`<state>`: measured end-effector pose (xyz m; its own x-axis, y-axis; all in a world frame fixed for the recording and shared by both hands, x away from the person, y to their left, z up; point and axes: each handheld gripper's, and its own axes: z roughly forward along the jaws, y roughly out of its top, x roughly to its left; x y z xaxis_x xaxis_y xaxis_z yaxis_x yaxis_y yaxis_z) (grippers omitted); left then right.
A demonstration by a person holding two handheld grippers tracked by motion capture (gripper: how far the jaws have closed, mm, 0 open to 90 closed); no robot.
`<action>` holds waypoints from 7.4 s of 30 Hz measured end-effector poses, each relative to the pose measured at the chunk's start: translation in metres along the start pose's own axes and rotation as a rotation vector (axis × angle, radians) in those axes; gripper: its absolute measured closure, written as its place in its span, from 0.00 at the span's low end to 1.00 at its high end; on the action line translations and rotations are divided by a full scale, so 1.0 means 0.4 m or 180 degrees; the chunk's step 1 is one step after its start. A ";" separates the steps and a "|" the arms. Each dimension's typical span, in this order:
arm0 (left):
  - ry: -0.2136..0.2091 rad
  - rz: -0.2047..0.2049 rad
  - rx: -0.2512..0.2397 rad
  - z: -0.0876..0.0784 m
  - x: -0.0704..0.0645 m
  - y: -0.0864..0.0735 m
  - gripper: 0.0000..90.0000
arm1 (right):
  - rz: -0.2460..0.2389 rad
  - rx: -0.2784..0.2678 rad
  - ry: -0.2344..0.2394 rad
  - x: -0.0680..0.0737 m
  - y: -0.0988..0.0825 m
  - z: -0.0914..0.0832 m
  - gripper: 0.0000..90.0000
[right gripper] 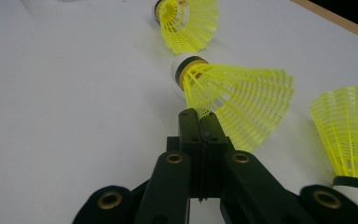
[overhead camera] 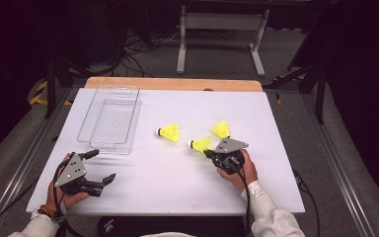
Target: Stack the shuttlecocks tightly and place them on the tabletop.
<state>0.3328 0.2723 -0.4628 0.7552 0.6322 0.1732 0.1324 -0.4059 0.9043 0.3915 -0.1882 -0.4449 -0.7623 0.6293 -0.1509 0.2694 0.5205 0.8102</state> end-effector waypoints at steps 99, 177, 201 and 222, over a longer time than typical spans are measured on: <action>-0.0053 0.0066 0.0058 -0.003 -0.005 -0.003 0.06 | -0.0237 0.0038 0.0353 0.002 0.123 0.221 1.00; -0.0034 0.0138 0.0069 -0.002 -0.009 -0.002 0.06 | -0.0330 -0.0083 0.0286 0.043 0.115 0.081 0.62; -0.0042 0.0137 0.0083 0.001 -0.010 -0.002 0.06 | -0.0333 -0.0231 0.0091 0.049 0.102 -0.006 0.52; -0.0044 0.0137 0.0085 0.003 -0.012 -0.002 0.06 | -0.0268 -0.0273 -0.0147 0.032 0.060 -0.073 0.45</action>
<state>0.3299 0.2689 -0.4647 0.7694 0.6047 0.2060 0.1166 -0.4500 0.8854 0.3709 -0.1846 -0.4107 -0.7516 0.6126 -0.2447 0.1529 0.5227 0.8387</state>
